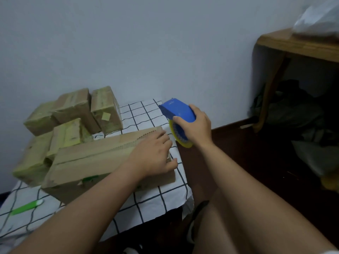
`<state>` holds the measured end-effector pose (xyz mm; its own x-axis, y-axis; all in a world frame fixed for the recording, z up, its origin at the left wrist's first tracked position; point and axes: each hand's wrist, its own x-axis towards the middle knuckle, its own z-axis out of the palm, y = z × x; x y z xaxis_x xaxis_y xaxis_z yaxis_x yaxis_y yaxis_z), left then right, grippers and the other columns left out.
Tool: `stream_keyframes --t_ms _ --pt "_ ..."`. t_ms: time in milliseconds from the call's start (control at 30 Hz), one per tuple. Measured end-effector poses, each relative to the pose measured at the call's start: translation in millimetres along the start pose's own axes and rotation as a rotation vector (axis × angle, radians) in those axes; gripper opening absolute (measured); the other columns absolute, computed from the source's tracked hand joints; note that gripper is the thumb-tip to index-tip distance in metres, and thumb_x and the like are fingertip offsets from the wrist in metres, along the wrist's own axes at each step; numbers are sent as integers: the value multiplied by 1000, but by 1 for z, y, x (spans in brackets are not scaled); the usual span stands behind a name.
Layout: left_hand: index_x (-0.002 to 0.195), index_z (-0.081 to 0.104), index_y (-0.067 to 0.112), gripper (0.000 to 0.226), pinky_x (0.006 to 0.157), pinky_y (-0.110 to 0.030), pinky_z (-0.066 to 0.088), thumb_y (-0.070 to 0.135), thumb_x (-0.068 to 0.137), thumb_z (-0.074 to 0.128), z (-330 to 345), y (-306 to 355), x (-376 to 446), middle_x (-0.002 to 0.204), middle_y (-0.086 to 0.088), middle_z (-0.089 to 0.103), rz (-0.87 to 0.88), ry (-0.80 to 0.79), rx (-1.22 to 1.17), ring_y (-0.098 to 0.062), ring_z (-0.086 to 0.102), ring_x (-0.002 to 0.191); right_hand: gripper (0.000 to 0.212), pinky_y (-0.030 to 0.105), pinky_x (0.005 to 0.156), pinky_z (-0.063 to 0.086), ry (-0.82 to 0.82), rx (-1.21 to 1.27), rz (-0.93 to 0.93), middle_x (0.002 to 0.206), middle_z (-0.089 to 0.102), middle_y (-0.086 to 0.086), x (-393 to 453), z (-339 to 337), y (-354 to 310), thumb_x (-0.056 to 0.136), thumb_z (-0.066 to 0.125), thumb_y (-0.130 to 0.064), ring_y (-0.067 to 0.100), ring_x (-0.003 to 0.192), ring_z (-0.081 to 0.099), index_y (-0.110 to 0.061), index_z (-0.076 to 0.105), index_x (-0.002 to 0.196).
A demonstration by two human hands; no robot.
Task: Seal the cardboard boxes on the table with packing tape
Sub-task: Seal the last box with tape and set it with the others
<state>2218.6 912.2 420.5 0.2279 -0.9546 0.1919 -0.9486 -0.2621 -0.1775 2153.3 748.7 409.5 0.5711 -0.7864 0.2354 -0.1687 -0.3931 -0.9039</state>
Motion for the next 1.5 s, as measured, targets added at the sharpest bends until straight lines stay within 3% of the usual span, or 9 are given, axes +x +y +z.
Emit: stream_keyframes --t_ms 100,300,600,767,867,967,1133,1367,1500 --pt "81 67 6 47 98 -42 48 49 77 49 -3 2 3 81 -6 64 12 15 -34 -29 59 99 73 28 90 41 -55 23 -7 116 49 -2 11 20 -2 81 75 -51 16 109 51 -25 47 143" --pt "110 65 16 61 98 -35 39 61 79 37 -3 4 -5 112 -3 55 -68 34 -6 -21 47 110 75 25 90 37 -138 -41 3 129 55 4 14 53 10 82 75 -50 17 116 52 -25 45 146" --pt "109 61 19 61 98 -39 40 67 78 39 -6 11 -13 131 -9 52 -183 33 44 -24 49 118 70 25 85 37 -109 -49 38 121 55 3 13 60 14 84 74 -47 13 103 50 -26 48 145" --pt "154 16 13 89 116 -35 22 65 87 45 -13 6 -24 159 -6 23 -198 -71 -73 -21 25 143 68 33 95 47 -24 10 40 126 58 0 22 45 1 77 79 -47 18 114 56 -23 55 137" --pt "157 0 22 92 122 -46 7 66 87 40 -12 -1 -35 165 1 -1 -211 -139 -63 -20 3 151 70 32 100 47 59 102 -9 132 58 -5 29 26 -27 77 81 -46 14 119 55 -21 55 138" --pt "154 -2 35 88 119 -54 8 70 85 39 -11 1 -40 163 -3 2 -288 -148 -51 -29 6 148 67 26 96 48 78 191 -71 131 58 -8 25 15 -62 78 81 -43 11 117 56 -23 56 137" --pt "156 -5 12 99 122 -44 3 68 88 40 -12 -5 -48 165 -8 -2 -322 -180 -100 -21 0 151 66 20 91 48 42 267 -96 129 59 -10 -2 25 -89 78 81 -42 9 116 57 -23 57 136" --pt "156 -7 12 105 122 -47 3 73 85 41 -11 -18 -62 164 -11 -11 -420 -222 -140 -23 -7 151 68 32 99 48 99 139 -136 121 56 -9 -27 38 -87 80 78 -48 10 114 54 -27 53 140" --pt "157 0 18 122 121 -51 4 95 68 32 -17 -47 -87 164 -12 -7 -603 -242 -170 -29 -6 151 66 30 94 46 72 71 -159 117 55 -5 -30 38 -92 82 76 -48 11 109 53 -29 52 140"
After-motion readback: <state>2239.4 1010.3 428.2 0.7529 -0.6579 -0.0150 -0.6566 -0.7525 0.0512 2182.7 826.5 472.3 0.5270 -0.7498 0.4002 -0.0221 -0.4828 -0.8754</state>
